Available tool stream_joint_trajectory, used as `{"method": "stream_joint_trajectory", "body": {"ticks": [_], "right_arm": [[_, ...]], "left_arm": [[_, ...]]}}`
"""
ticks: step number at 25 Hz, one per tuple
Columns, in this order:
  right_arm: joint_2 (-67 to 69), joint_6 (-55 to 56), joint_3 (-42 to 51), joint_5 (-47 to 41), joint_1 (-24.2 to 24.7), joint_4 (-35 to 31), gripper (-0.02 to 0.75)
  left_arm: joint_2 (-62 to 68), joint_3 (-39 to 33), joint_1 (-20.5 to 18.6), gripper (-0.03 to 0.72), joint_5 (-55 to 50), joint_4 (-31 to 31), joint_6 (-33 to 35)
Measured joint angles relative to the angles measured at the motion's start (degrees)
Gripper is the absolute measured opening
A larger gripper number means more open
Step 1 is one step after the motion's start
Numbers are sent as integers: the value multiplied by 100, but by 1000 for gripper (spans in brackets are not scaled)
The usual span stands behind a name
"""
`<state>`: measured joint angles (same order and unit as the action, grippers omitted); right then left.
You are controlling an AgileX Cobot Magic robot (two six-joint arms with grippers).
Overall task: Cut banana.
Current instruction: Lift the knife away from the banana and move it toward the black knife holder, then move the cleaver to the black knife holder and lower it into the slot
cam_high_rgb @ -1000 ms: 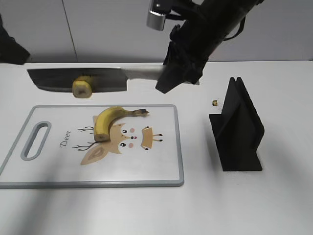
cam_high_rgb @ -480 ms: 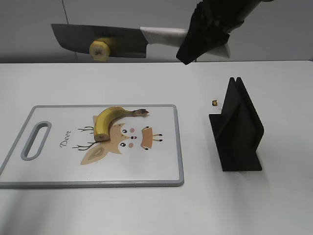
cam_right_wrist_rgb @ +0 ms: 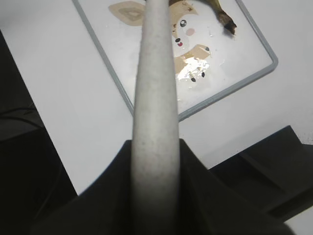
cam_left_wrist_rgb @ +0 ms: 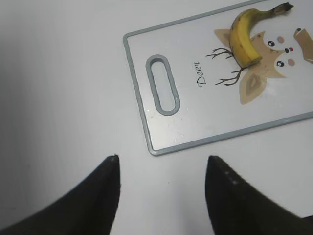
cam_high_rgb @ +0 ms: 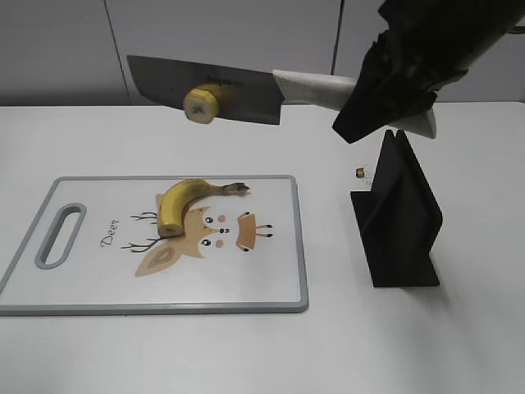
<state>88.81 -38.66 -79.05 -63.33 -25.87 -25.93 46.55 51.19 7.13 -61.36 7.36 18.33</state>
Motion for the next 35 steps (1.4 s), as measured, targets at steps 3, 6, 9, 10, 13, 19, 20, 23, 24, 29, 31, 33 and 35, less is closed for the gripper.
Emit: {"method": "stream_joint_trajectory", "body": {"ticks": [3,6,9,10,13,19,20,23,24,29,31,33,35], "right_arm": [[-295,362,317,295,-6,59,163],[-544,1025,544,534,-11,167,163],[-739,1850,728,642,-11,538,163],[-807,2101,793,661,-11,655,163],[-1063,2750,1076,777,-11,955,163],[-1730,3779,1663,1199,-11,1089,163],[-1820,3977,1761,1212,-11,1144,163],[-2122,4582,2051,1312,-11,1488,163],[-2225,4810,2148,1352,-11,1637,163],[-2686,5652,2539,1408,-11,2160,163],[-2789,5898,2666,1408,-11,2281,163],[-2831,6122,2730,1408,-11,2438,163],[-2839,6349,2756,1408,-11,2593,163]], "left_arm": [[-587,-394,0,540,-12,-59,-181],[-1222,-767,0,540,-12,-86,-265],[-1892,-1156,0,540,-23,-86,-333],[-2073,-1289,0,540,-54,-86,-391],[-2682,-1565,0,540,-209,-87,-547],[-3867,-1704,0,540,-448,-258,-614],[-4022,-1704,0,540,-448,-280,-614],[-4542,-1735,0,540,-449,-293,-614],[-4629,-1787,0,540,-472,-295,-614],[-4684,-2038,0,540,-157,-294,-728],[-4690,-2097,0,540,101,-294,-858],[-4690,-2116,0,540,137,-312,-913],[-4690,-2158,0,540,152,-380,-933]]}}
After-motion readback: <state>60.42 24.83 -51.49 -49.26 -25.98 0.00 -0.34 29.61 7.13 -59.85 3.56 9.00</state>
